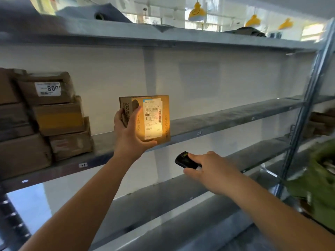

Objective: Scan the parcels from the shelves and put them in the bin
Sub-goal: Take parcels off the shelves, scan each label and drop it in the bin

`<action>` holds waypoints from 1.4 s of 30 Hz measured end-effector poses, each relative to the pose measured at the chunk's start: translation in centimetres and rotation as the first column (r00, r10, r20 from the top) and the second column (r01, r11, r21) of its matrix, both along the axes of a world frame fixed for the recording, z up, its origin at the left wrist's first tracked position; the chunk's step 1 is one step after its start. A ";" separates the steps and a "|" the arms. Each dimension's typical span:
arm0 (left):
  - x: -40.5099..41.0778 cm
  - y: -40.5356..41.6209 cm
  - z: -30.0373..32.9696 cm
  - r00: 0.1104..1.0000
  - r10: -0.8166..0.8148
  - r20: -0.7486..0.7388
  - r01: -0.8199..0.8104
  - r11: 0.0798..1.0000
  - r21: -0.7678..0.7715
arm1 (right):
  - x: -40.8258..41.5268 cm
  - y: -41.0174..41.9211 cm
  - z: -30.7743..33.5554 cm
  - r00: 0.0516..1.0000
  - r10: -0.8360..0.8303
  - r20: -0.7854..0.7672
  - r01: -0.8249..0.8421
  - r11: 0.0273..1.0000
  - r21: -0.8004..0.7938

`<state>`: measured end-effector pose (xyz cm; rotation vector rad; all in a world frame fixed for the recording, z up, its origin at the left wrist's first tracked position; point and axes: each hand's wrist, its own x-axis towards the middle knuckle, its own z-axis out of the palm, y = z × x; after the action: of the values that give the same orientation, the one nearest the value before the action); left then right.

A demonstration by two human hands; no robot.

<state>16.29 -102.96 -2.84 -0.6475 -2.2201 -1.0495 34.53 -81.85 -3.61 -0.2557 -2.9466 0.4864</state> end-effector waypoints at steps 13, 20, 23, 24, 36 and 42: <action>0.9 0.6 -0.2 0.999 0.001 -0.042 -0.001 1.000 -0.020 | 0.8 1.3 -1.3 0.999 -0.042 0.024 0.042 0.999 -0.006; 1.0 0.8 -0.2 0.997 0.015 -0.073 -0.018 0.999 -0.040 | 2.0 0.8 -1.2 0.999 -0.045 0.023 0.045 0.999 -0.009; 0.8 0.8 -0.2 0.997 0.015 -0.080 -0.018 0.999 -0.042 | 2.4 0.6 -1.0 0.999 -0.038 0.025 0.038 0.999 -0.006; 0.7 0.8 -0.3 0.997 0.013 -0.079 -0.016 0.999 -0.037 | 2.5 0.5 -0.9 0.999 -0.036 0.020 0.036 0.999 -0.002; -0.3 0.8 -0.6 0.997 0.009 -0.083 -0.011 1.000 -0.022 | 2.3 0.6 -1.2 0.999 -0.031 -0.044 0.031 0.999 0.017; -0.2 1.1 -0.5 0.995 0.037 -0.089 -0.041 0.998 -0.040 | 2.1 1.0 -1.5 0.999 -0.032 -0.029 0.033 0.999 0.012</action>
<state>16.04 -101.87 -3.31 -0.6536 -2.1748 -0.9395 36.61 -80.90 -5.09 -0.2920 -2.9113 0.4633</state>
